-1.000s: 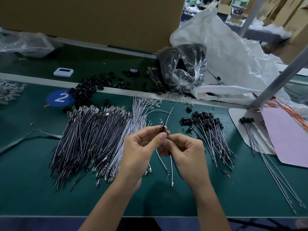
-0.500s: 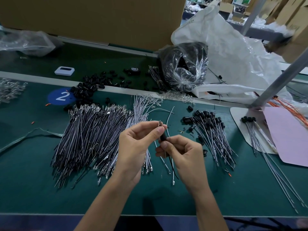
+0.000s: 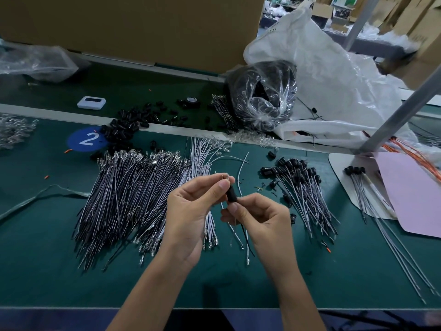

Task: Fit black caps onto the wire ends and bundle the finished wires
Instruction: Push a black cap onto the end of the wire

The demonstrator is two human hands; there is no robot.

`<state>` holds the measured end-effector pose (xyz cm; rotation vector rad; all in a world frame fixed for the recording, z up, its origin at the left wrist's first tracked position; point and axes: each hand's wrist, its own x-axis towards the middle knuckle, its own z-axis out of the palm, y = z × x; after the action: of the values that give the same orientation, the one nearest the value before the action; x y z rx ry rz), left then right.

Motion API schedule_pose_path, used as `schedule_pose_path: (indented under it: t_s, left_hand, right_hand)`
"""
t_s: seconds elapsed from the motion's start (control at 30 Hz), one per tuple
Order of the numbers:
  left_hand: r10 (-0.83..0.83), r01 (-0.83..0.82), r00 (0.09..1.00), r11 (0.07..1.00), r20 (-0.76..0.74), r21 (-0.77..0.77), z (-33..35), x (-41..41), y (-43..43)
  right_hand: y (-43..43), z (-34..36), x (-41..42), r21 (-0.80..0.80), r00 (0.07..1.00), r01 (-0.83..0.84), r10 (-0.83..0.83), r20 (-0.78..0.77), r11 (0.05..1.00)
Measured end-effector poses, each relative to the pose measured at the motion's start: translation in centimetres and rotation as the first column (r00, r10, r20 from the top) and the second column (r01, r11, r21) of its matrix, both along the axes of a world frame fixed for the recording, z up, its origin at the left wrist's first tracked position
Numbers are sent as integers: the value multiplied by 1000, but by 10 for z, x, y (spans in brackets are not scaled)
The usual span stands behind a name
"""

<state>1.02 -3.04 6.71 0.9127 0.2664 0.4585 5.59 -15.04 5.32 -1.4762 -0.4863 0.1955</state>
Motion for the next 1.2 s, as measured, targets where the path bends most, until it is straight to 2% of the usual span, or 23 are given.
schedule_pose_path:
  t_s: [0.37, 0.8, 1.2]
  left_hand:
    - [-50, 52, 998, 998, 50, -39, 0, -1, 3]
    - [-56, 58, 998, 995, 24, -75, -1, -2, 4]
    - [-66, 67, 997, 997, 36, -42, -2, -2, 8]
  right_hand:
    - [-2, 1, 2, -37, 999, 10, -8, 33, 999]
    - [-4, 1, 5, -97, 997, -45, 50, 52, 994]
    - [-4, 3, 8, -91, 996, -69, 74, 52, 993]
